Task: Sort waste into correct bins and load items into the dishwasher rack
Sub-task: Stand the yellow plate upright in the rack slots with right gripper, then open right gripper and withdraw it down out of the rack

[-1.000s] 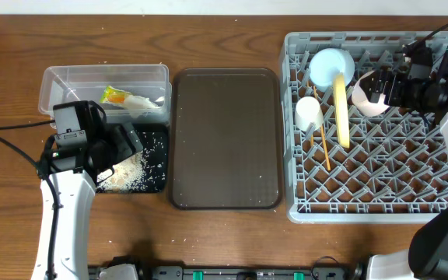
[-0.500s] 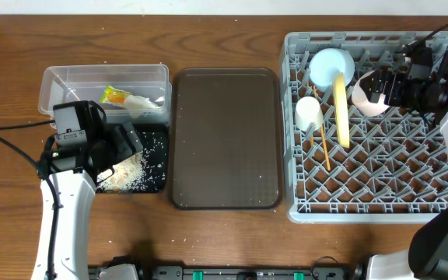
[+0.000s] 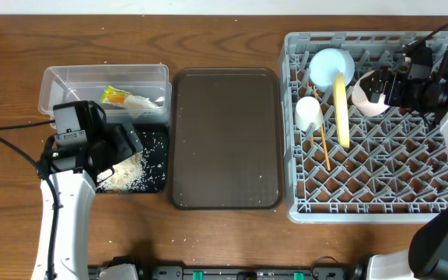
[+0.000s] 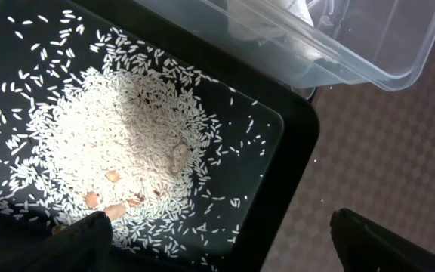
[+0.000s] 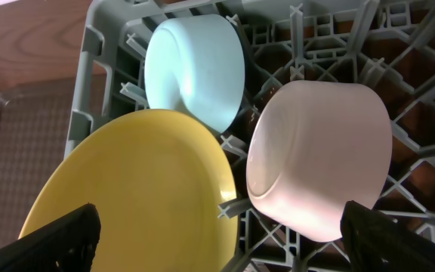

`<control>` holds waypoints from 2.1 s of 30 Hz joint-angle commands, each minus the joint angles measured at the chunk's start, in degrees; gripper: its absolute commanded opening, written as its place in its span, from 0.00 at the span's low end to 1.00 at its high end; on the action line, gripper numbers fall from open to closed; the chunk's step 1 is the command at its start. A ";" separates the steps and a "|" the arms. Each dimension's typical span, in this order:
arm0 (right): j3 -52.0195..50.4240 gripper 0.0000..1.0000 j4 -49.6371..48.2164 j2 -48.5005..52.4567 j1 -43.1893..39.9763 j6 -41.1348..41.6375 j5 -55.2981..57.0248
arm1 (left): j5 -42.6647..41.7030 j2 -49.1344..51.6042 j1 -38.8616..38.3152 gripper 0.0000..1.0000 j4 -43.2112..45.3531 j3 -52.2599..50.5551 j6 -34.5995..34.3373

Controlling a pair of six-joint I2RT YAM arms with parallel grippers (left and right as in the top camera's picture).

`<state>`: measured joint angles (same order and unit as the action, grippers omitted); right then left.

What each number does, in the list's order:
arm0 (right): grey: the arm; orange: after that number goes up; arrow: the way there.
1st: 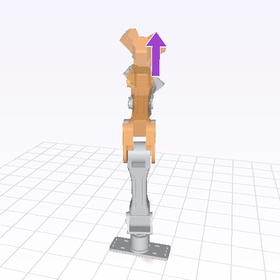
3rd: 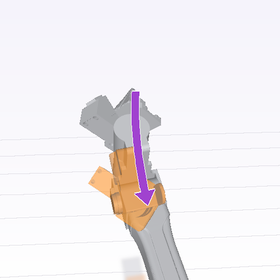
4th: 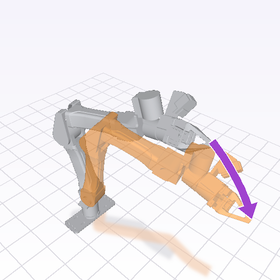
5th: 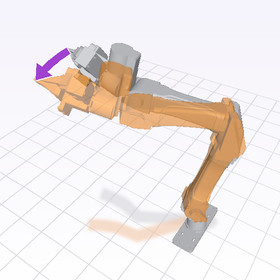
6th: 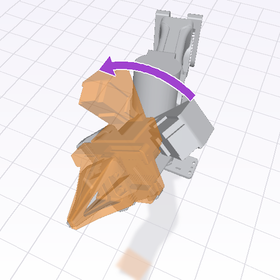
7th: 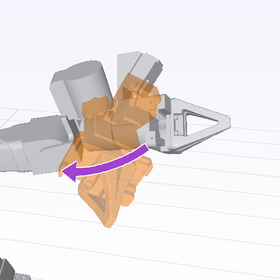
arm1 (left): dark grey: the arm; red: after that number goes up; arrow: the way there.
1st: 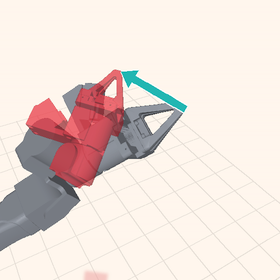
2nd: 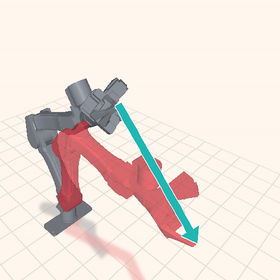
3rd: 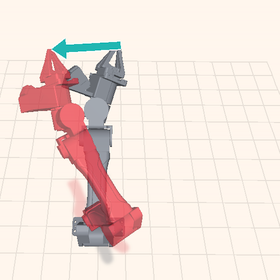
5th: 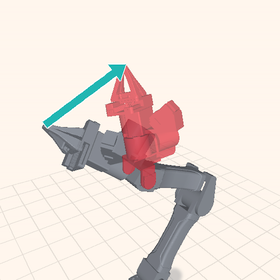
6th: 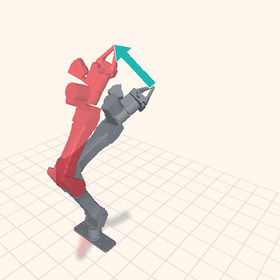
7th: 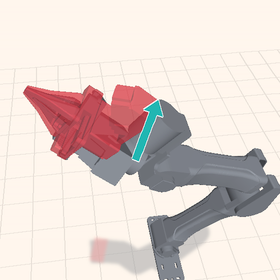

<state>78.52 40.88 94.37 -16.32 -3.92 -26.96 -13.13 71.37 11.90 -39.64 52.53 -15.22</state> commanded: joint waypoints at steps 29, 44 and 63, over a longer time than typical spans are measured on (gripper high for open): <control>-33.38 0.99 2.86 -44.78 6.38 -2.34 12.26 | 0.35 0.11 0.20 0.95 0.02 1.05 -0.11; -45.33 0.99 18.16 -58.05 6.64 -2.34 28.46 | 0.35 0.11 0.20 0.95 0.02 1.05 -0.11; -45.33 0.99 7.63 -58.23 6.64 -2.58 34.67 | 0.35 0.11 0.20 0.95 0.02 1.05 -0.13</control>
<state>33.45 50.02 36.62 -10.22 -6.35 5.15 -13.13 71.37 11.90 -39.62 52.53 -15.22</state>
